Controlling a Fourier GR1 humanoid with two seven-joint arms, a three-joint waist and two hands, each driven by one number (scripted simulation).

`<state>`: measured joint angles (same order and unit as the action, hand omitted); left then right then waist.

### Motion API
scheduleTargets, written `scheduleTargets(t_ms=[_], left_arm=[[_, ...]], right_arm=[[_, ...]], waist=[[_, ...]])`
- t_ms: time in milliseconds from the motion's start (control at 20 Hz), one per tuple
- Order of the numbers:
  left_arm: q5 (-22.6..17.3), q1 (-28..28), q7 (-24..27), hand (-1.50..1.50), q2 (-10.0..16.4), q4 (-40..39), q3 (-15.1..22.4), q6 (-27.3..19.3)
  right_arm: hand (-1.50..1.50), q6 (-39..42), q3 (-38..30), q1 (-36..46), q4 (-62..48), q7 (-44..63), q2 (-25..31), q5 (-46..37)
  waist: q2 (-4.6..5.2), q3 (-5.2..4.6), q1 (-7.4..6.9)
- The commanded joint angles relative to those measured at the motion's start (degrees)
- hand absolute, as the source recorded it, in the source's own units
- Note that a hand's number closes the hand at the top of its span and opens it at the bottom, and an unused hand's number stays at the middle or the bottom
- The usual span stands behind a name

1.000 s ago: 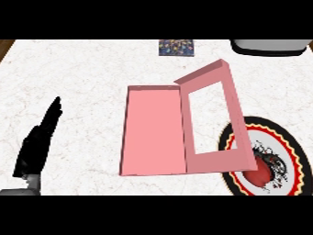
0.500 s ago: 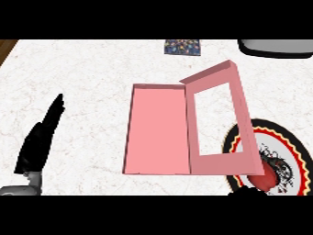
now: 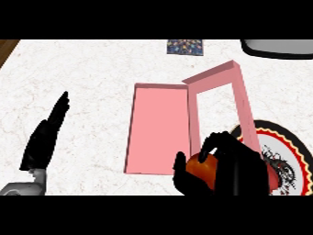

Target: Pick the tomato from the plate and place it in the cardboard box

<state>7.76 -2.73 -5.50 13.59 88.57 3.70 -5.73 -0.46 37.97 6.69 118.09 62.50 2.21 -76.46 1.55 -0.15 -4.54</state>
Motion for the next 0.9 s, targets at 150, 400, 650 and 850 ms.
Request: scheduleTargets(t_ms=[150,400,650,850], left_arm=[[0.9,0.7,0.1,0.0,0.7,-0.3,-0.3,-0.1],[1.4,0.4,-0.8,0.0,-1.8,-0.8,1.1,-1.1],[0.1,1.6,-0.9,0.0,0.6,0.9,-1.0,0.3],[0.4,1.7,-1.6,0.0,-0.4,0.8,-0.7,-0.4]], right_arm=[[-1.5,-6.4,-9.8,17.3,-19.5,10.2,-2.1,12.8],[-1.5,-17.0,-13.8,28.0,-33.7,6.1,-2.2,18.3],[-1.5,-28.8,-16.2,31.4,-33.3,6.1,-2.2,14.6],[-1.5,-40.5,-20.2,29.8,-33.1,1.9,-2.2,14.5]], waist=[[-0.48,0.11,0.09],[-0.54,0.17,0.33],[-1.31,0.18,1.24],[-1.28,0.24,2.2]])
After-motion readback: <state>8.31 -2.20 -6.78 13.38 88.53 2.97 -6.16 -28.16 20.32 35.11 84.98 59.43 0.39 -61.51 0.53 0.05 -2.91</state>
